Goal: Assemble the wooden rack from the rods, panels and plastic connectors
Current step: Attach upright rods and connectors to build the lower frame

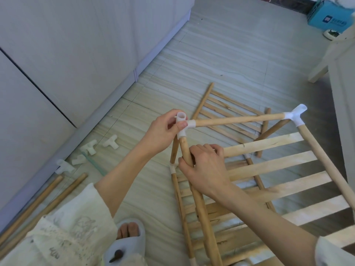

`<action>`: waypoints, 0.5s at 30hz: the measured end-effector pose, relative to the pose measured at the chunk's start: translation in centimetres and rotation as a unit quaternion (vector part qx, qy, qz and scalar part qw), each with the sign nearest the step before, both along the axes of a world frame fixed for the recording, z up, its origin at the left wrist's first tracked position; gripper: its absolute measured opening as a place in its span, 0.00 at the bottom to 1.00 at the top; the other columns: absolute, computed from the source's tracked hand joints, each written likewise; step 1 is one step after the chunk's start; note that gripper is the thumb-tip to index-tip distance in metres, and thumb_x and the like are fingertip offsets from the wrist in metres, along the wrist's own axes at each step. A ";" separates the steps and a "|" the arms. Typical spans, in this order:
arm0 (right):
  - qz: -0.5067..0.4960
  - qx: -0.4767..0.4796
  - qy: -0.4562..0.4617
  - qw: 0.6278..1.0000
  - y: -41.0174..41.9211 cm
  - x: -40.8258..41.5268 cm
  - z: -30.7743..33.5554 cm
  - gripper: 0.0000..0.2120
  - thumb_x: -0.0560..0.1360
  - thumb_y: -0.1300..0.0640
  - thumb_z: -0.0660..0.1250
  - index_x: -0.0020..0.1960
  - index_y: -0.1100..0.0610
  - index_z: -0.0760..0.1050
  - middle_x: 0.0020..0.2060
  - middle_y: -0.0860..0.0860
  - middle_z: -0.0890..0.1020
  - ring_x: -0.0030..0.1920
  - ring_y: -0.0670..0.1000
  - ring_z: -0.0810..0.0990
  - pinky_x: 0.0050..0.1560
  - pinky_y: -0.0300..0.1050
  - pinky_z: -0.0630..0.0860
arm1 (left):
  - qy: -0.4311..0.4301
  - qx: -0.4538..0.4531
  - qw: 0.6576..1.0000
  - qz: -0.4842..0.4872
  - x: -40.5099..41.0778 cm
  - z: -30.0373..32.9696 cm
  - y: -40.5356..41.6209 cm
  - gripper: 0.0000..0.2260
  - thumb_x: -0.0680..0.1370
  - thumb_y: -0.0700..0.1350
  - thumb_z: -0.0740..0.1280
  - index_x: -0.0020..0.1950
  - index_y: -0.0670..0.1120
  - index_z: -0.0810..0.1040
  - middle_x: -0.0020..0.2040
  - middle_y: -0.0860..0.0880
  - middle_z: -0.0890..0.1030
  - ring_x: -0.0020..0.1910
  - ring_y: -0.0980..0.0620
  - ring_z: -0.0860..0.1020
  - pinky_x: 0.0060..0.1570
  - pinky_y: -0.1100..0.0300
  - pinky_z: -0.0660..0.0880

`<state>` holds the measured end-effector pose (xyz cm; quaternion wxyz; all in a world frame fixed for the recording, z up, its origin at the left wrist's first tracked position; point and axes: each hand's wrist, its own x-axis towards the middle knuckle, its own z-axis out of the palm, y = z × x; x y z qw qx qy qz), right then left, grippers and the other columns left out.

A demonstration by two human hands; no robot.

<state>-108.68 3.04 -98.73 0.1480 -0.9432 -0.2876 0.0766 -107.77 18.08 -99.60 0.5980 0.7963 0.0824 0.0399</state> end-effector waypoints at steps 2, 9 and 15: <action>-0.003 0.000 -0.005 1.000 0.0 0.1 -0.1 0.17 0.70 0.41 0.47 0.37 0.52 0.67 0.33 0.44 0.70 0.41 0.47 0.68 0.61 0.44 0.57 | -0.003 -0.007 1.000 0.005 -0.3 0.0 -0.3 0.03 0.77 0.46 0.64 0.44 0.55 0.73 0.40 0.40 0.78 0.37 0.52 0.71 0.40 0.60 0.67; 0.017 -0.036 0.002 0.999 -0.2 0.2 0.3 0.16 0.79 0.44 0.53 0.40 0.53 0.67 0.35 0.45 0.70 0.43 0.47 0.67 0.57 0.46 0.57 | -0.031 -0.029 0.998 0.049 -0.9 -0.9 -1.4 0.02 0.75 0.49 0.64 0.46 0.57 0.75 0.44 0.45 0.80 0.40 0.54 0.74 0.41 0.63 0.69; 0.020 -0.045 0.028 0.998 -0.6 0.3 0.5 0.16 0.79 0.45 0.53 0.39 0.54 0.66 0.36 0.46 0.71 0.45 0.48 0.68 0.58 0.47 0.58 | -0.041 -0.008 0.997 0.069 -1.3 -1.1 -2.3 0.05 0.78 0.44 0.64 0.47 0.55 0.75 0.41 0.43 0.78 0.35 0.57 0.71 0.37 0.65 0.67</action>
